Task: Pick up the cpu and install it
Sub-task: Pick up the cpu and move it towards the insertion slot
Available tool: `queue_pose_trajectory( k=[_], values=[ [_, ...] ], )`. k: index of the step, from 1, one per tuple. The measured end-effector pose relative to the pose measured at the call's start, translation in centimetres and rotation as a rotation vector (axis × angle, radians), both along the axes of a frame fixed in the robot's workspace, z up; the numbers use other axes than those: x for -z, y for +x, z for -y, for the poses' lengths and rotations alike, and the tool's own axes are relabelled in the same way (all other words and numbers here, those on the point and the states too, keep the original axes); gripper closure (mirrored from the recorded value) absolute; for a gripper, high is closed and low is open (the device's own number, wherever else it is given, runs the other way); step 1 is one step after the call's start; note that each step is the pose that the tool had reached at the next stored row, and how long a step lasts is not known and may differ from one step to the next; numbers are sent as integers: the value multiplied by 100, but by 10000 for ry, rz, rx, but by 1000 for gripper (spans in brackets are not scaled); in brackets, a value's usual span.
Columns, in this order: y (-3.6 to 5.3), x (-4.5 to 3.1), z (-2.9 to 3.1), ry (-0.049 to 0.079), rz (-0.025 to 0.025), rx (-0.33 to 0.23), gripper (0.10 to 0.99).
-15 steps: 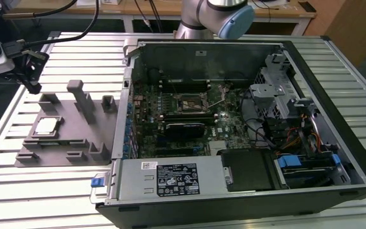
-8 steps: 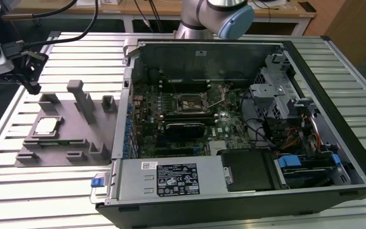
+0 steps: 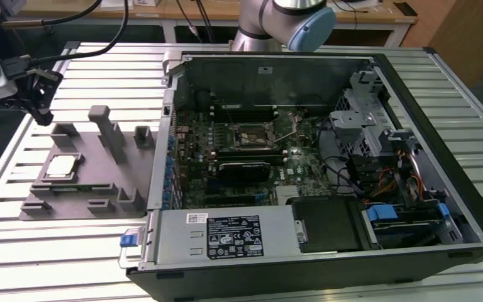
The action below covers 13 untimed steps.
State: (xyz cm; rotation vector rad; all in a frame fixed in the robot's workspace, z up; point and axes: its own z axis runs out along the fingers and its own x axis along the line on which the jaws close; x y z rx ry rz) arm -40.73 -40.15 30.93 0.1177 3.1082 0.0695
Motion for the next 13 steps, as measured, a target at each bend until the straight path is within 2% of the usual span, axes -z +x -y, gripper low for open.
queue_pose_trajectory(
  k=[13],
  values=[
    [-32,45,0,0,-1,0,980]
  ],
)
